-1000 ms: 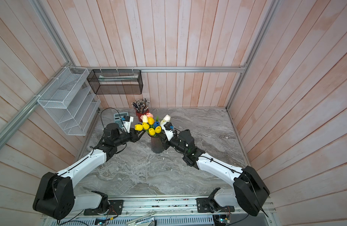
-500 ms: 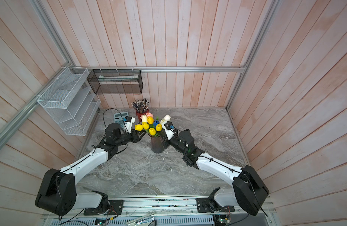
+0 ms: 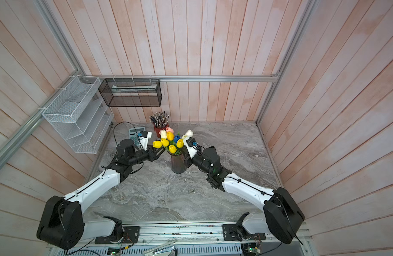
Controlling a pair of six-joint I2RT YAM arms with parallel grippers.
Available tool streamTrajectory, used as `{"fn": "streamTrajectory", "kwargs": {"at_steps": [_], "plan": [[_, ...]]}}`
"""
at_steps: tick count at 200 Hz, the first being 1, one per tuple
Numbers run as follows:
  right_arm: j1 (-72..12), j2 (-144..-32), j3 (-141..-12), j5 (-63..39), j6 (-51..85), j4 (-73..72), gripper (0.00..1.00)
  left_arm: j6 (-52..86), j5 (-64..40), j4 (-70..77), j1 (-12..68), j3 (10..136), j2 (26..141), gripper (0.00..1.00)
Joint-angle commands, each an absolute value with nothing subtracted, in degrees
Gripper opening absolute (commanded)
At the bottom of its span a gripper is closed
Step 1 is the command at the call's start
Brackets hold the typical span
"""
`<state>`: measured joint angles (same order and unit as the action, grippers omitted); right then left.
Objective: Pick out yellow flowers from the vase
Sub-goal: Pick up the flower from the vase.
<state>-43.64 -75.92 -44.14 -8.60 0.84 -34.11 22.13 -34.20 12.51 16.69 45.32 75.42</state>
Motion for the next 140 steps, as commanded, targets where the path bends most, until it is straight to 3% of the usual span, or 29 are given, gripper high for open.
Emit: {"fn": "streamTrajectory", "kwargs": {"at_steps": [1,140], "plan": [[-44.1,-75.6,-46.1,-8.0,0.6,-35.0,0.0,21.8,-35.2,13.5,17.0,47.1,74.8,0.45],[-44.0,-66.1,-43.6,-6.2,-0.7,-34.5,0.0,22.4,-37.3,14.1,17.0,48.1,77.9,0.45]]}}
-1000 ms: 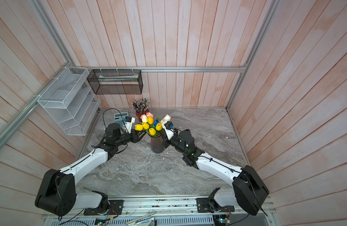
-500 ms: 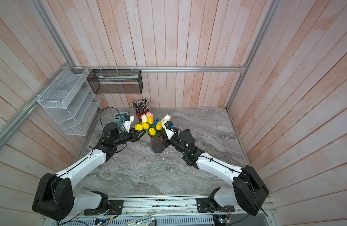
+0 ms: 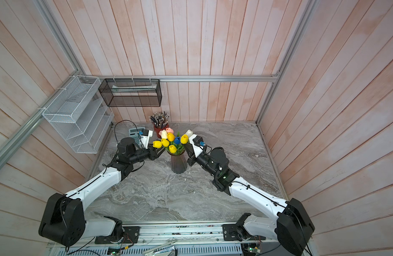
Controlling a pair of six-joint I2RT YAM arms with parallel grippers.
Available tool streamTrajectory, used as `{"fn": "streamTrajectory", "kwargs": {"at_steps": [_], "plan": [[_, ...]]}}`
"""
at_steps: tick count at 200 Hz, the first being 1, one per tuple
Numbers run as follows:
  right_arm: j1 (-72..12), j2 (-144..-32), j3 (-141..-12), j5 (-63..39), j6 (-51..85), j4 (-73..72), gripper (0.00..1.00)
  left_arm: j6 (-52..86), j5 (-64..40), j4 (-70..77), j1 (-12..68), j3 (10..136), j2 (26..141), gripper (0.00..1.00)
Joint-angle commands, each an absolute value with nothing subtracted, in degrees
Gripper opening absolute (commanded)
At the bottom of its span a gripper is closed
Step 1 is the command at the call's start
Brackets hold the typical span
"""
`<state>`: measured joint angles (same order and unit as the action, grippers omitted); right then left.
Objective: Pick out yellow flowers from the vase
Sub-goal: Pick up the flower from the vase.
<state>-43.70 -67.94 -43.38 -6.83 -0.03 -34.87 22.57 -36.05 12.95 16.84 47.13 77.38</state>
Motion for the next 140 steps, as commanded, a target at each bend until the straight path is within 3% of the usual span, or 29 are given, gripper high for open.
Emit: {"fn": "streamTrajectory", "kwargs": {"at_steps": [1,140], "plan": [[-44.0,-66.0,-43.6,-6.2,-0.7,-34.5,0.0,22.4,-37.3,14.1,17.0,48.1,77.8,0.45],[-44.0,-59.0,-53.9,-7.7,-3.1,-21.7,0.0,19.0,-37.0,10.7,17.1,48.7,80.4,0.45]]}}
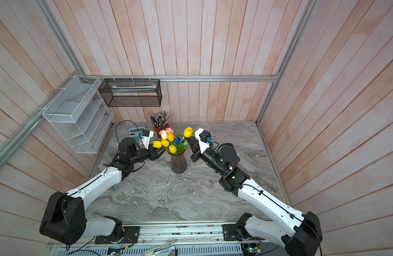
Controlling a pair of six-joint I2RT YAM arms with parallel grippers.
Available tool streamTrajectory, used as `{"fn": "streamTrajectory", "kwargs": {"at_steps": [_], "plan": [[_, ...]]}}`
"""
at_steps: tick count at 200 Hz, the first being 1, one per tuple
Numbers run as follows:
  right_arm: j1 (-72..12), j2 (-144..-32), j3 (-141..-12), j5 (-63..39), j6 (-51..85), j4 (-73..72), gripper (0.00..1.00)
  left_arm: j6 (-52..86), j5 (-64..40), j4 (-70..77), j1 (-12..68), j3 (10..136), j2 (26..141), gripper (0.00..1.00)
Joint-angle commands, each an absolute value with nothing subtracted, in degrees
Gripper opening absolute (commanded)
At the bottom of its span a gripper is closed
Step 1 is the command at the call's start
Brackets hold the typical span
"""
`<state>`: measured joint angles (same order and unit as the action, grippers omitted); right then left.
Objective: Pick out yellow flowers from the vase
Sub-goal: Pick up the flower from the vase.
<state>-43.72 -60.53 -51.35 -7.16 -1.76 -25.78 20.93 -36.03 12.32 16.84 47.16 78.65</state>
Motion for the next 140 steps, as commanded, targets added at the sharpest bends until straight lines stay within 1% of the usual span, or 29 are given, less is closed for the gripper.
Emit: {"fn": "streamTrajectory", "kwargs": {"at_steps": [1,140], "plan": [[-44.0,-58.9,-54.0,-7.7,-3.1,-21.6,0.0,19.0,-36.9,10.7,17.1,48.6,80.4,0.45],[-44.0,-53.6,-64.0,-7.1,-5.8,-10.7,0.0,17.3,-35.0,9.0,17.0,49.5,81.9,0.45]]}}
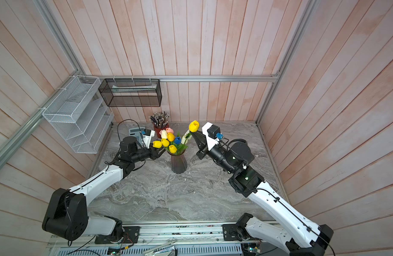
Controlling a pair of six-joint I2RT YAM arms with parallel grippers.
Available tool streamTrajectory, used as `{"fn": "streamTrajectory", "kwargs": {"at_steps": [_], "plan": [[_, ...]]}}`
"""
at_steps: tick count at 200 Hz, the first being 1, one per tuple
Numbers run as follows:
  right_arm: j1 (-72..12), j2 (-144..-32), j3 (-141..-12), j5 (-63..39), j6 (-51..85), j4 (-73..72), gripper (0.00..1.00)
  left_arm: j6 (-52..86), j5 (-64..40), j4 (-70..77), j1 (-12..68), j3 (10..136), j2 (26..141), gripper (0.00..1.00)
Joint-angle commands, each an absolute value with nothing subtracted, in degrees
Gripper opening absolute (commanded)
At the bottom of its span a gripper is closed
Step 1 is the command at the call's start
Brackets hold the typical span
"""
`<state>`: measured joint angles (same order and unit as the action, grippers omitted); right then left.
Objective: Pick out yellow flowers from the vase
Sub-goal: Pick up the flower from the vase, then place the flower at the center of the board.
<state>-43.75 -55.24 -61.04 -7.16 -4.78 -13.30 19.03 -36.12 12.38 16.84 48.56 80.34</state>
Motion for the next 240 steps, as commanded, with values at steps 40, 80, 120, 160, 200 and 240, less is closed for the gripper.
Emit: {"fn": "streamTrajectory", "kwargs": {"at_steps": [40,80,120,160,200,240], "plan": [[-44.0,-51.9,-68.1,-5.5,-6.0,-6.9,0.0,17.7,-35.1,9.5,17.0,49.7,82.3,0.44],[-44.0,-49.2,-71.6,-3.3,-5.6,-3.7,0.0,16.5,-35.1,8.3,17.0,49.6,83.1,0.44],[-44.0,-48.0,-76.9,4.8,-6.2,2.8,0.0,16.7,-34.8,8.7,17.0,49.4,82.8,0.44],[-44.0,-49.2,-79.3,17.4,-7.9,9.2,0.0,16.7,-34.9,9.1,17.0,50.0,82.9,0.44],[-42.1,-57.1,-84.6,26.6,-7.6,18.3,0.0,16.7,-35.2,9.3,17.0,50.7,83.3,0.44],[-25.3,-67.4,-94.1,12.0,0.6,34.5,0.0,15.7,-35.2,8.4,17.0,51.3,83.5,0.44]]}}
